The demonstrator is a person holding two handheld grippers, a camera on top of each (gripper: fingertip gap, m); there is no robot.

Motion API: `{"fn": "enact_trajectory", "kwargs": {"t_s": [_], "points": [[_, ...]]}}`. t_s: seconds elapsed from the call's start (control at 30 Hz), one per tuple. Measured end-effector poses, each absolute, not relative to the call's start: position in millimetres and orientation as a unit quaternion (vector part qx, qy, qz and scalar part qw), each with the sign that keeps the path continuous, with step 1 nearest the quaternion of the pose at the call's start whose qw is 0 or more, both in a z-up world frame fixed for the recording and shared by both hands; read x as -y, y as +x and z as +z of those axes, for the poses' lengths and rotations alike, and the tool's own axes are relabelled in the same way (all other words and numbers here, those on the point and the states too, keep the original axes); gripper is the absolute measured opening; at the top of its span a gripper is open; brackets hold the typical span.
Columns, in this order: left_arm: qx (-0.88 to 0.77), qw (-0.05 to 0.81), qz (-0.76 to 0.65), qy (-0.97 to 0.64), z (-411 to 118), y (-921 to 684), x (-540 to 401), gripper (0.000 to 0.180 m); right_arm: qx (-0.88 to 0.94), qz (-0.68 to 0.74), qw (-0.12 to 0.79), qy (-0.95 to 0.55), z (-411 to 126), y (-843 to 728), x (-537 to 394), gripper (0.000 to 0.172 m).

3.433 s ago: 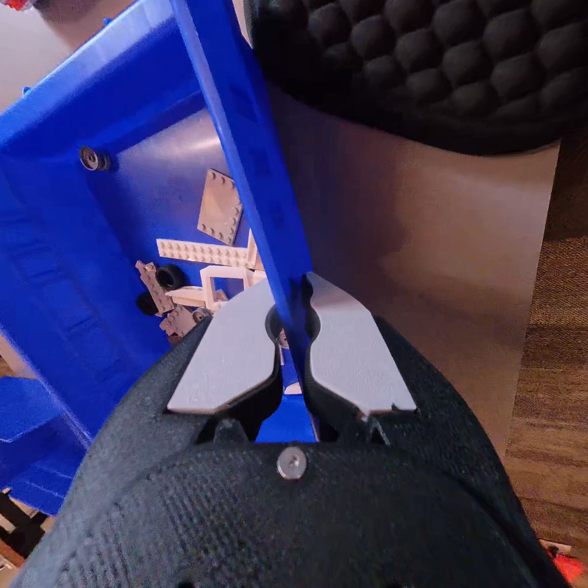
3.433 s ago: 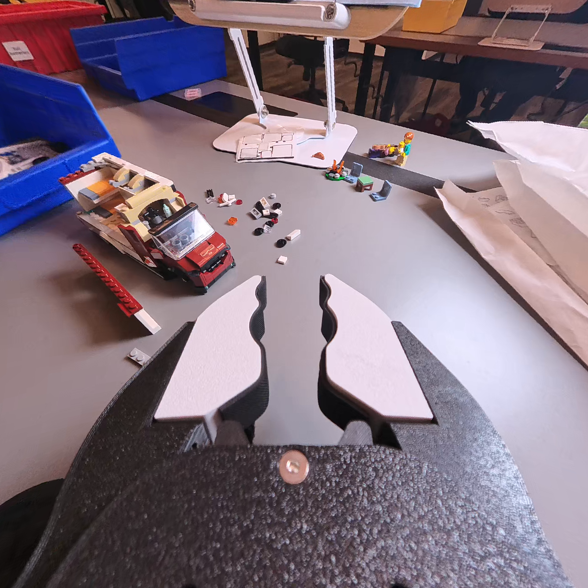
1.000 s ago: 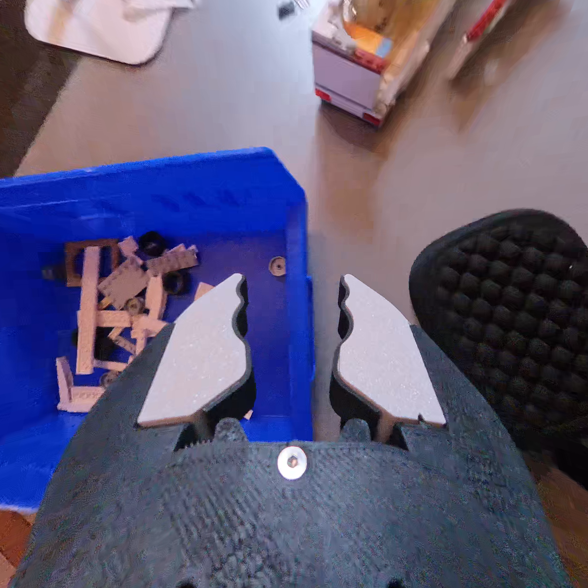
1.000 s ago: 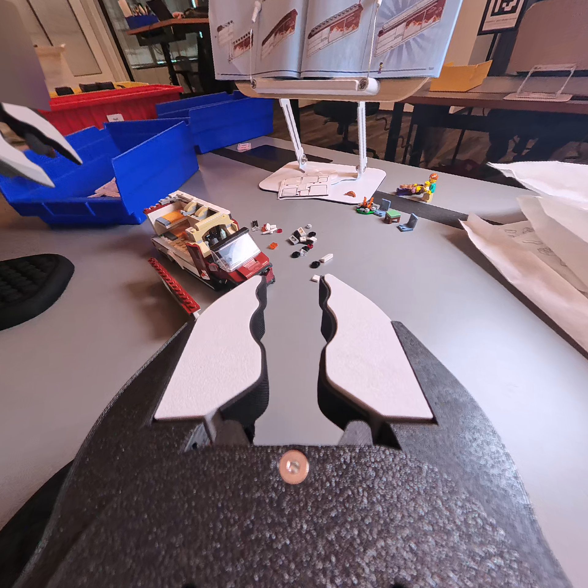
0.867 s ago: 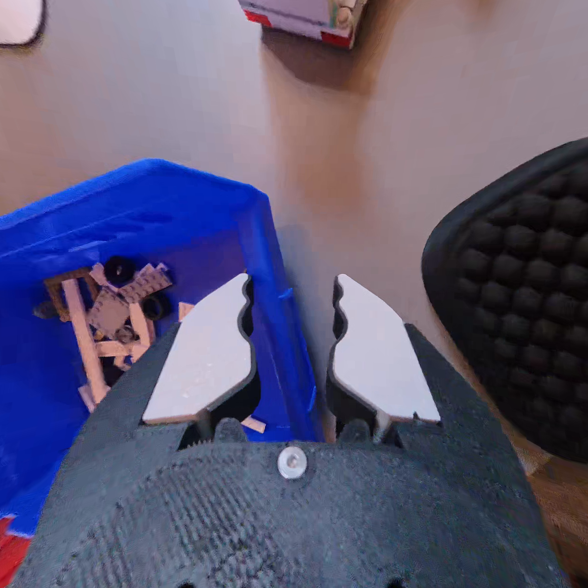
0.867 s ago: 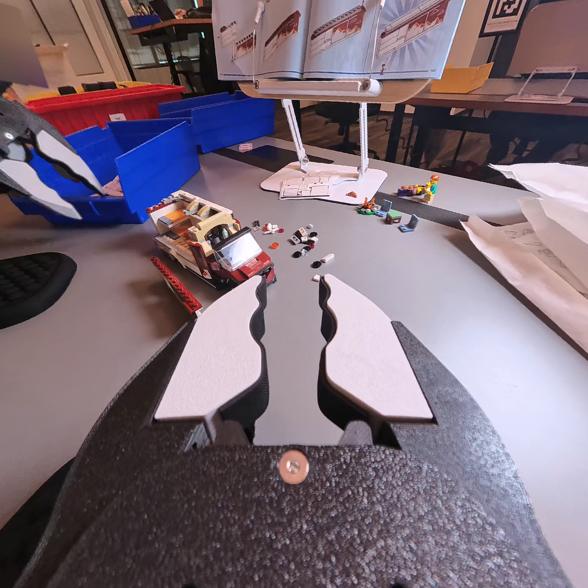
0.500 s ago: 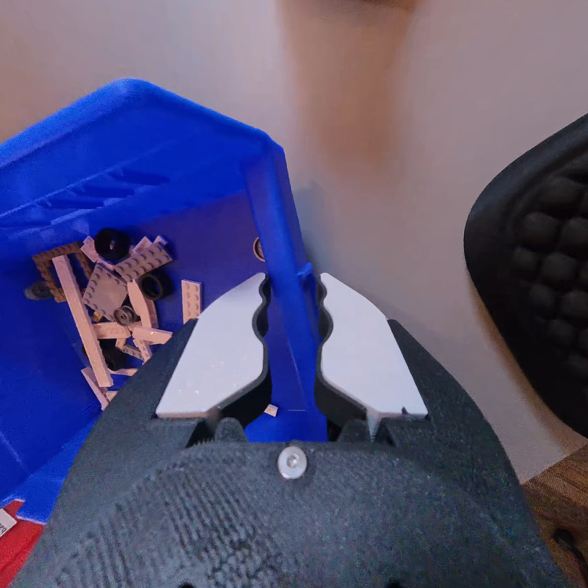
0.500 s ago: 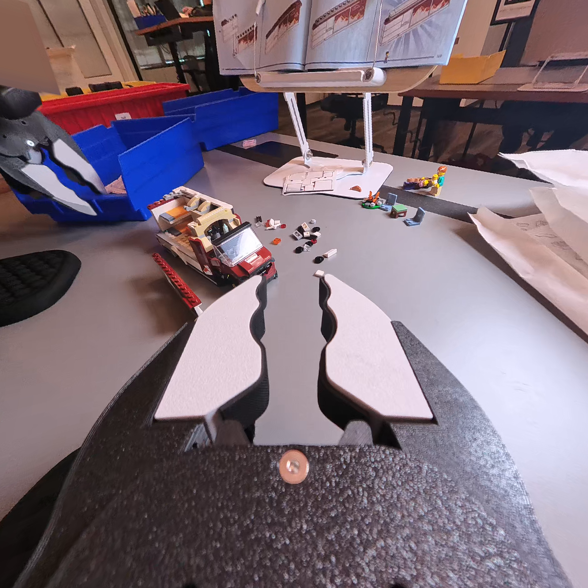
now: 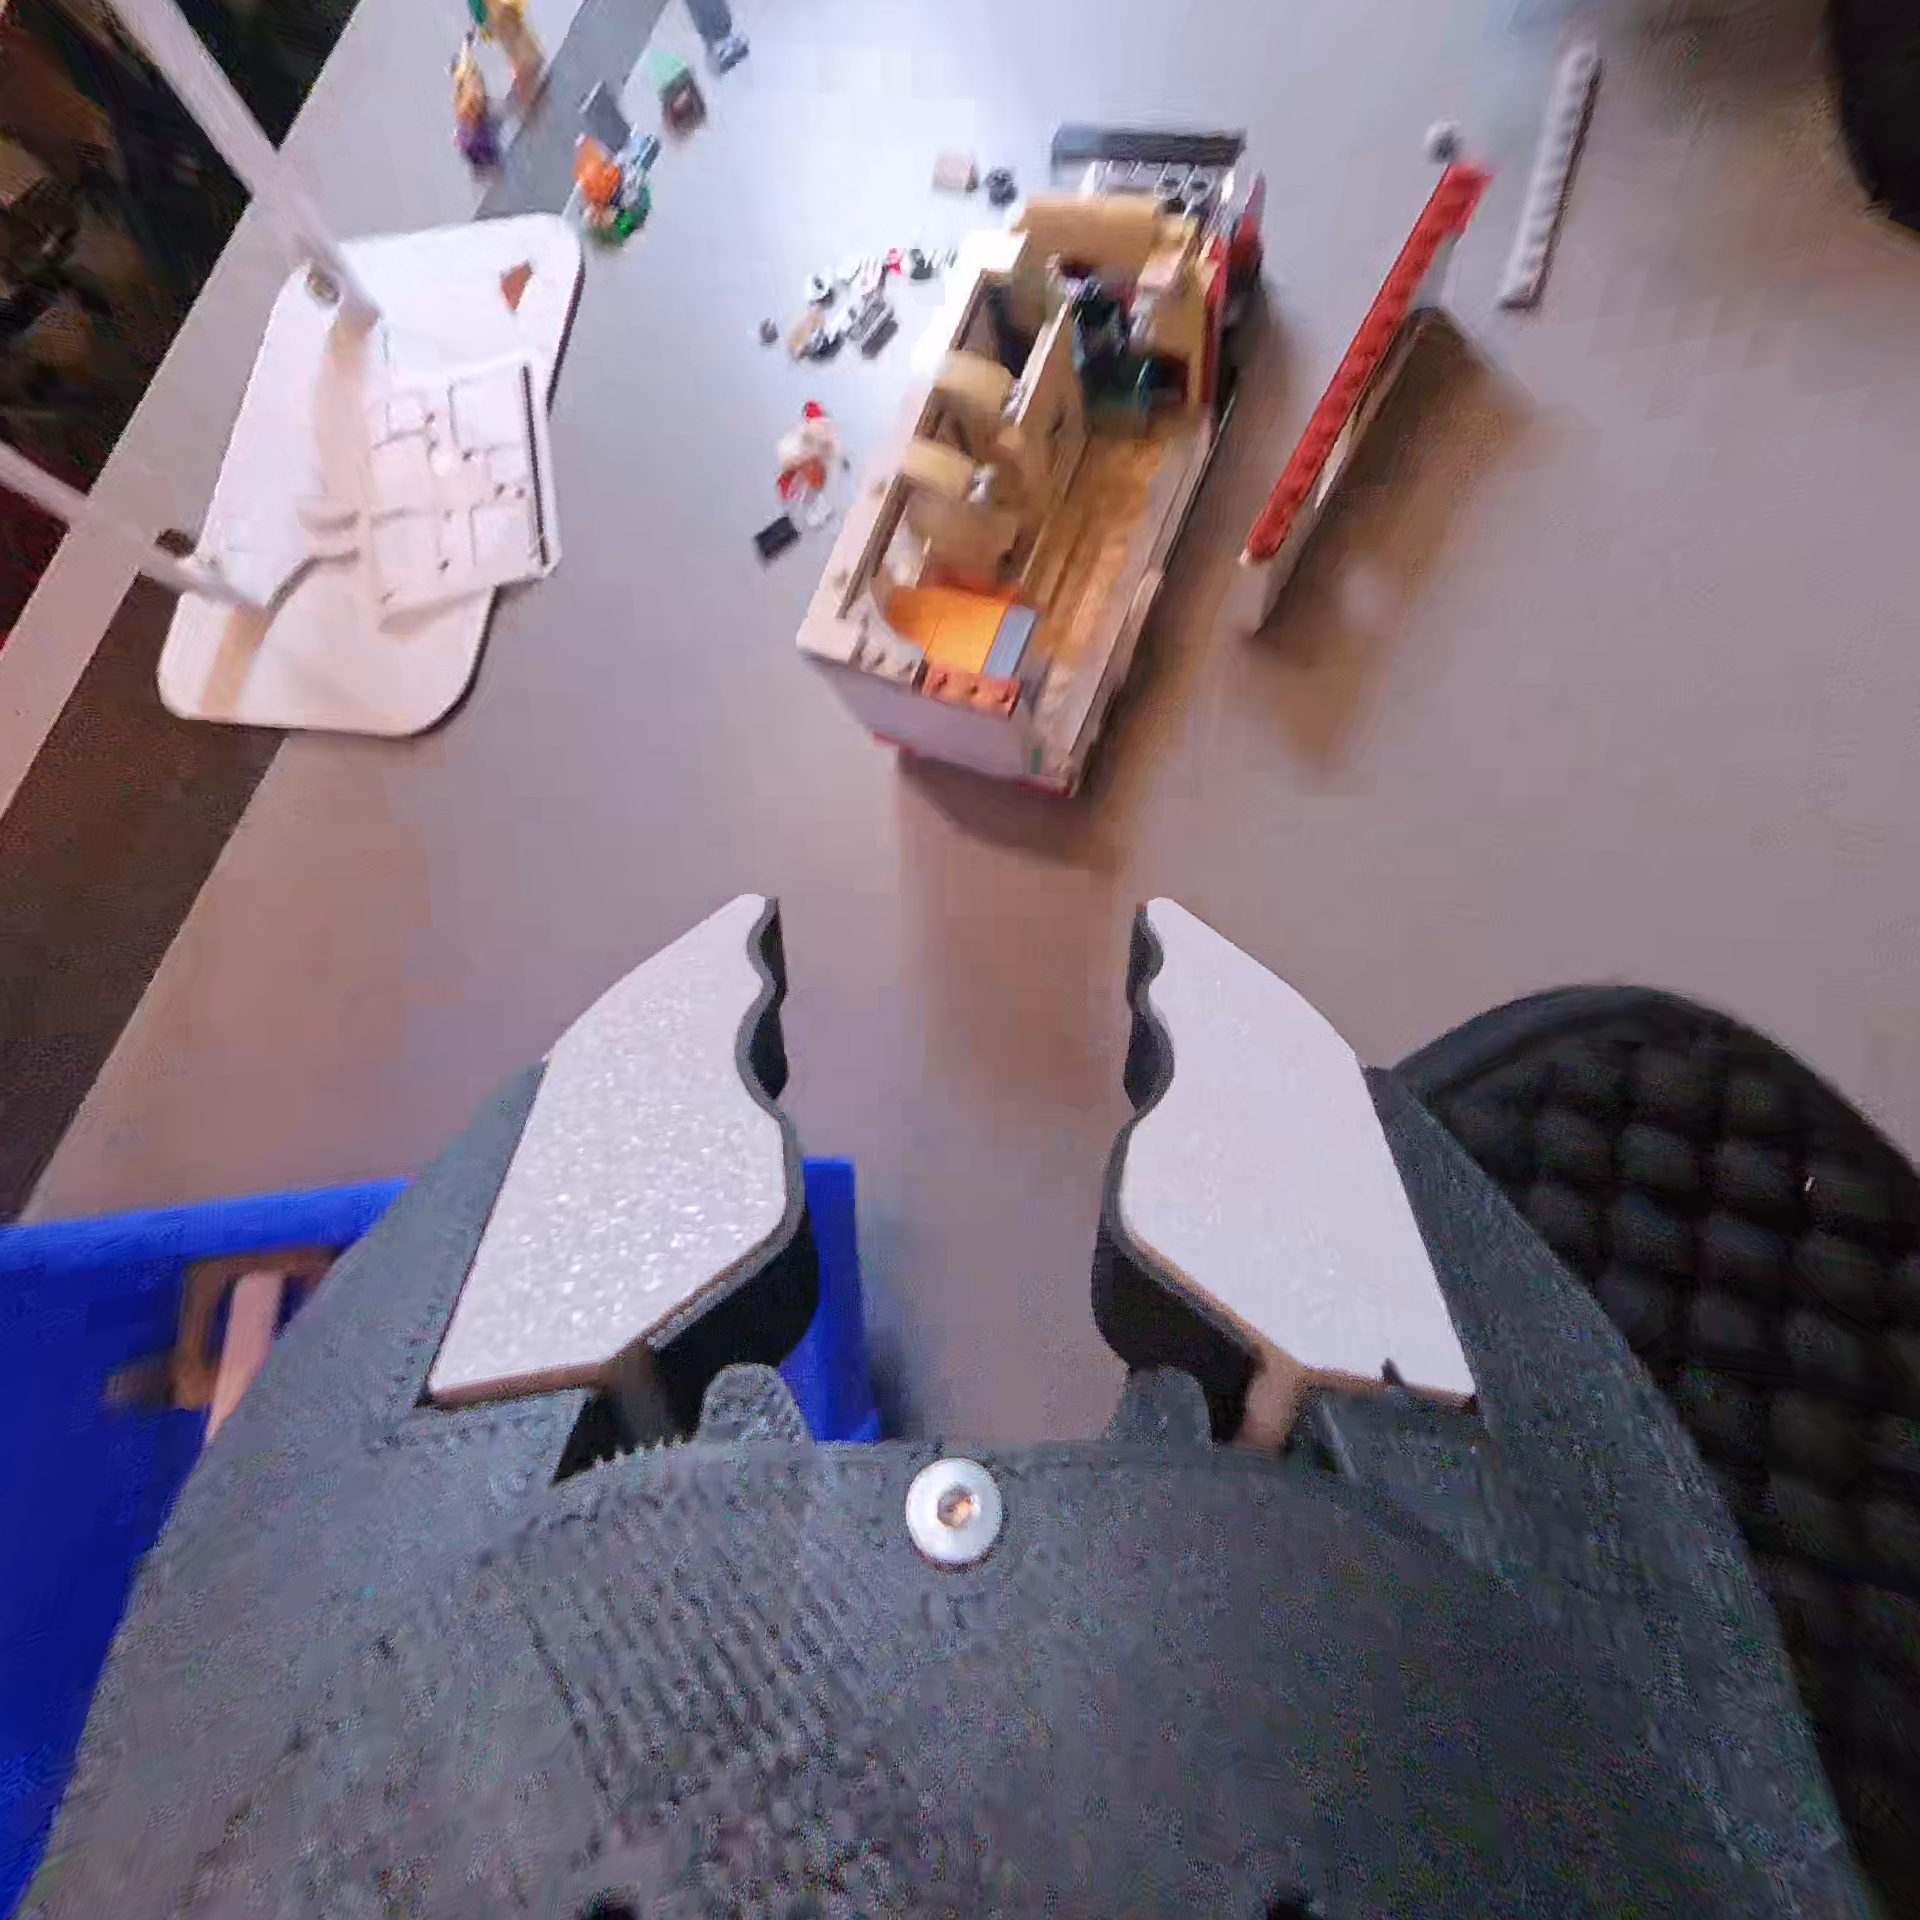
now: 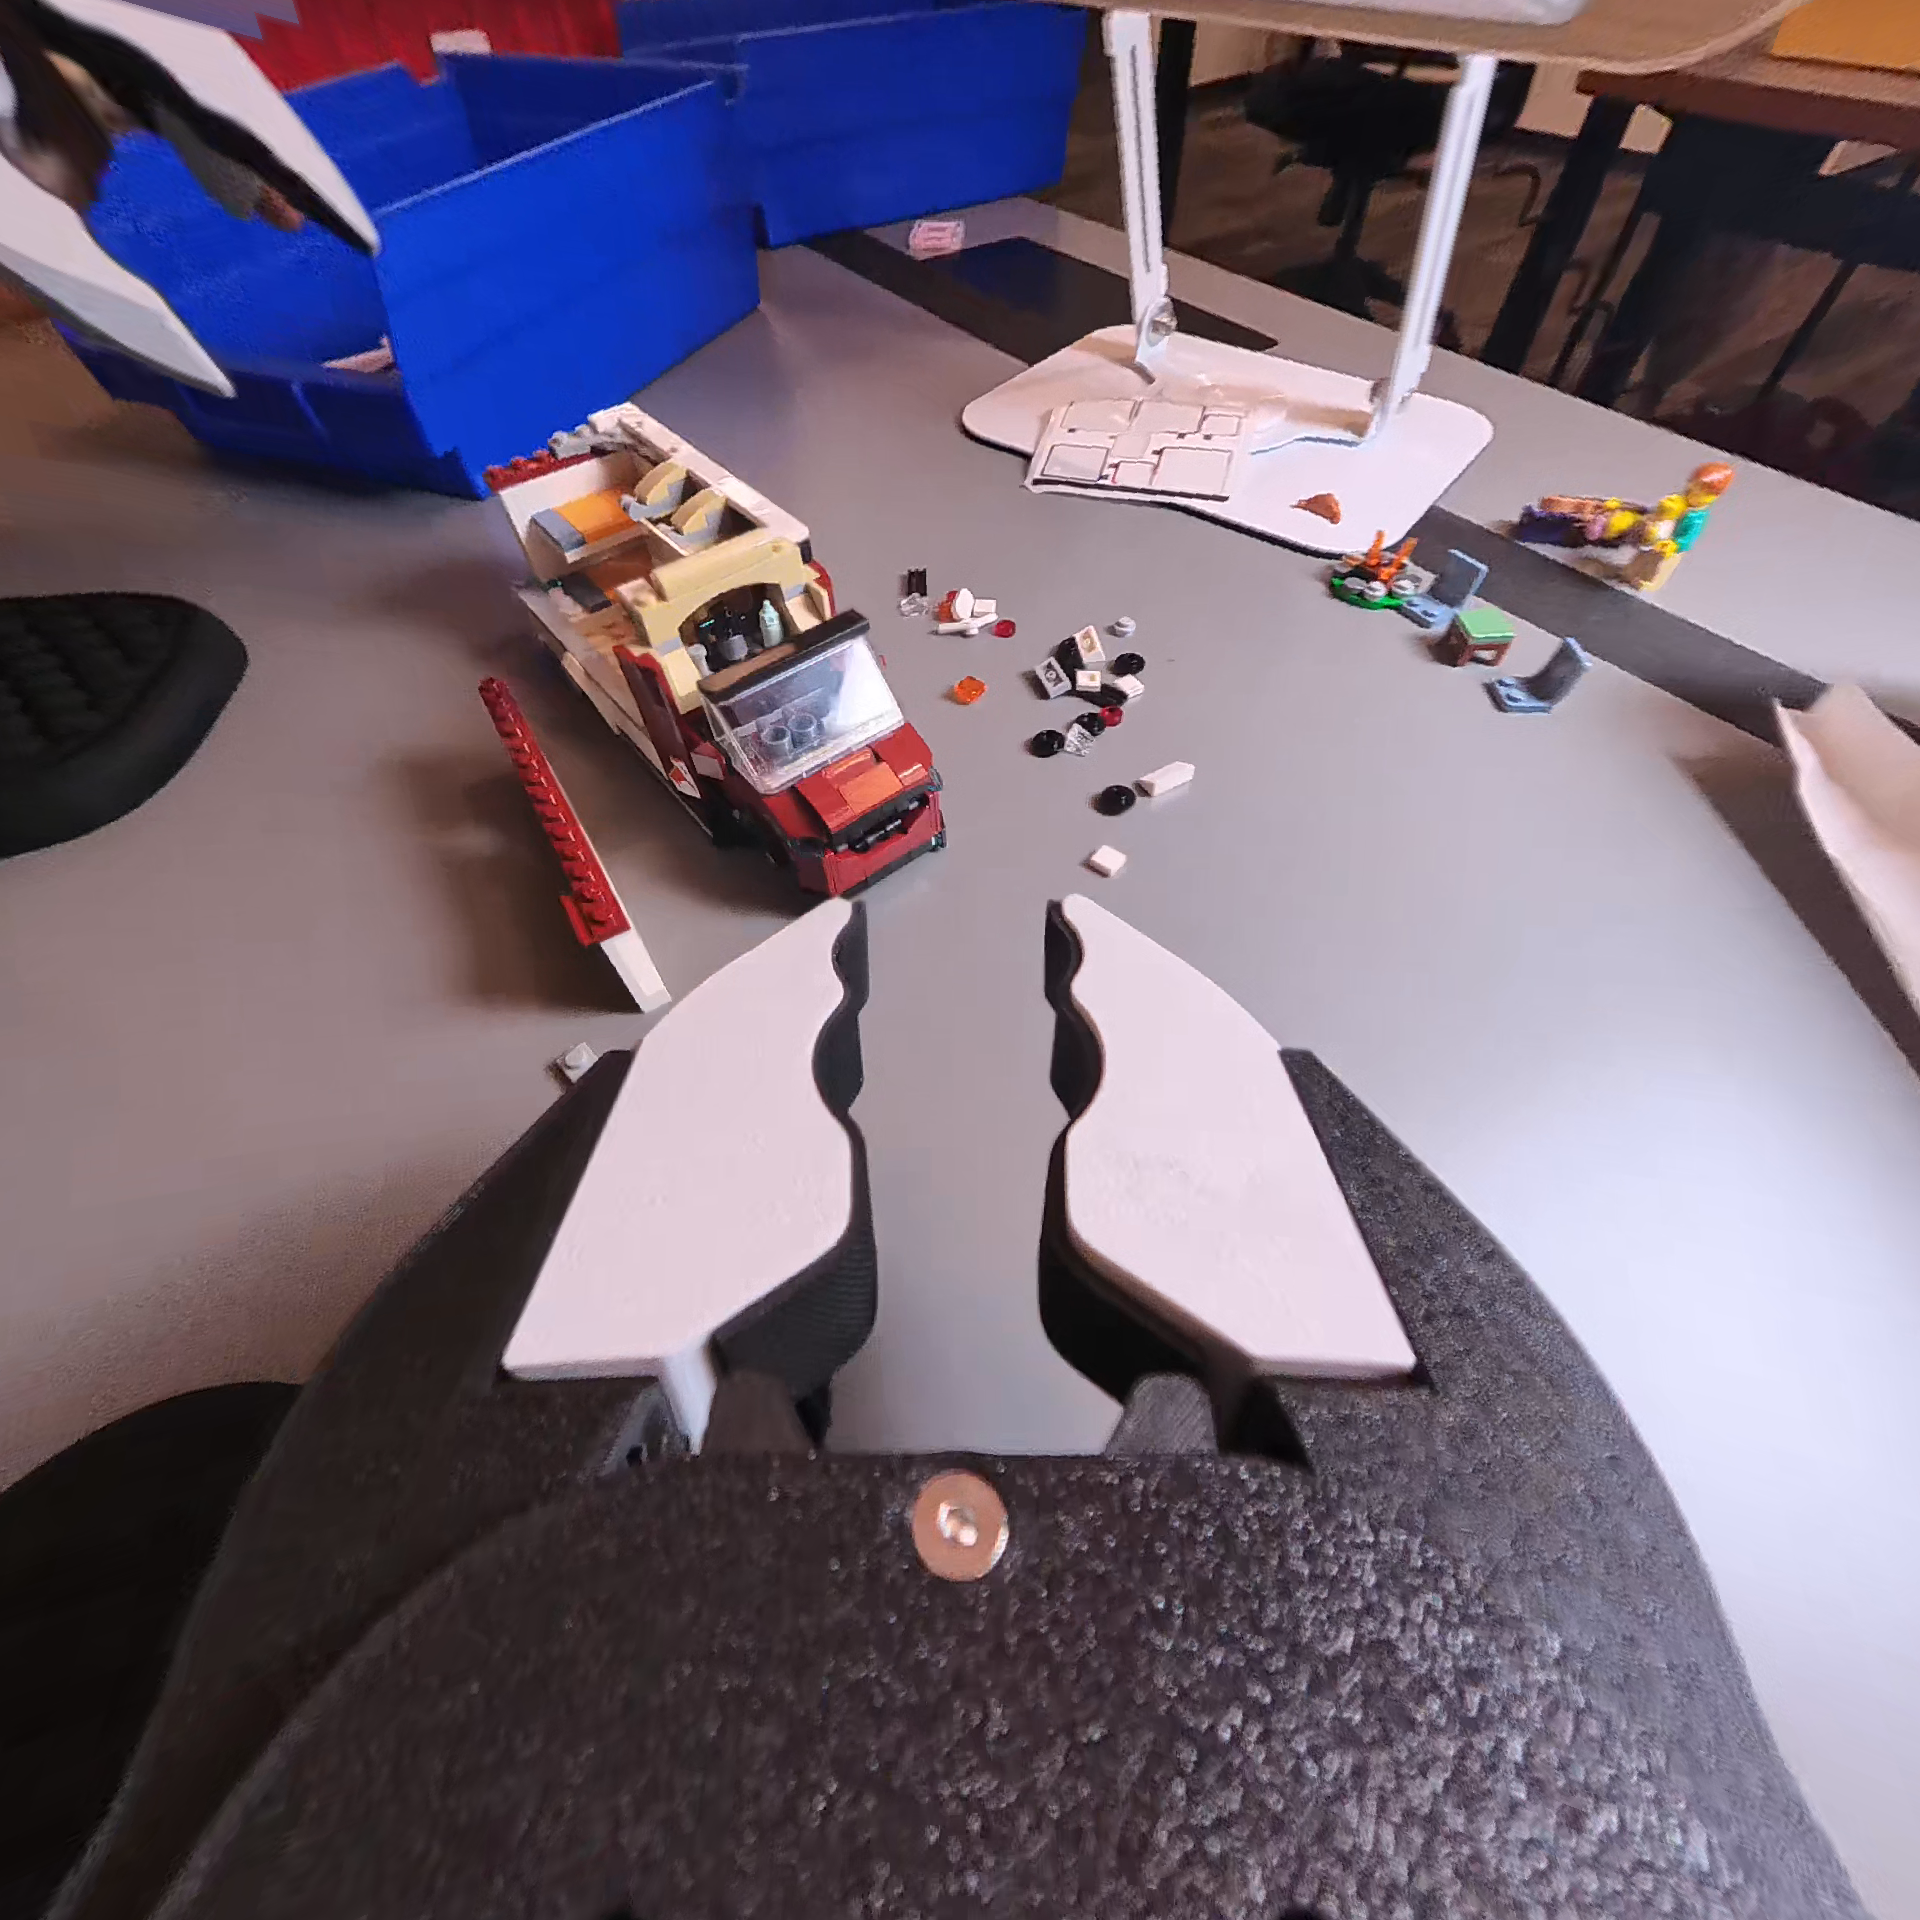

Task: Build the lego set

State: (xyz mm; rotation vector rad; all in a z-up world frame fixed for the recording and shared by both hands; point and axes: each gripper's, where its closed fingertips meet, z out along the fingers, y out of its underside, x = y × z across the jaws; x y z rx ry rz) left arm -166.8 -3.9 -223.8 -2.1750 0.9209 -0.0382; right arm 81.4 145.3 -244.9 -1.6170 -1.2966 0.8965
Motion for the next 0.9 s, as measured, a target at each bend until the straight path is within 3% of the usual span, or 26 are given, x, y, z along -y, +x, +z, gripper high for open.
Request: {"fn": "enact_trajectory", "kwargs": {"t_s": [0.13, 0.23, 0.47, 0.6, 0.9], "points": [[-0.350, 0.397, -0.016, -0.848, -247.1, -133.1, -44.0, 0.086, 0.570, 0.353, 0.399, -0.625, -246.3, 57.1, -147.1, 0.032], [-0.332, 0.390, -0.035, -0.858, -263.3, -123.4, -67.8, 0.092, 0.597, 0.322, 0.395, -0.620, -242.6, 37.4, -169.9, 0.031], [-0.296, 0.408, -0.061, -0.861, -277.9, -123.3, -83.5, 0.069, 0.687, 0.261, 0.345, -0.584, -274.6, -29.6, -204.1, 0.025], [-0.291, 0.436, -0.060, -0.850, -276.5, -122.8, -82.1, 0.068, 0.729, 0.225, 0.302, -0.572, -303.7, -53.2, -208.8, 0.025], [-0.291, 0.477, -0.069, -0.826, -272.7, -123.4, -80.9, 0.069, 0.764, 0.187, 0.254, -0.563, -314.6, -62.6, -209.9, 0.011]]}}
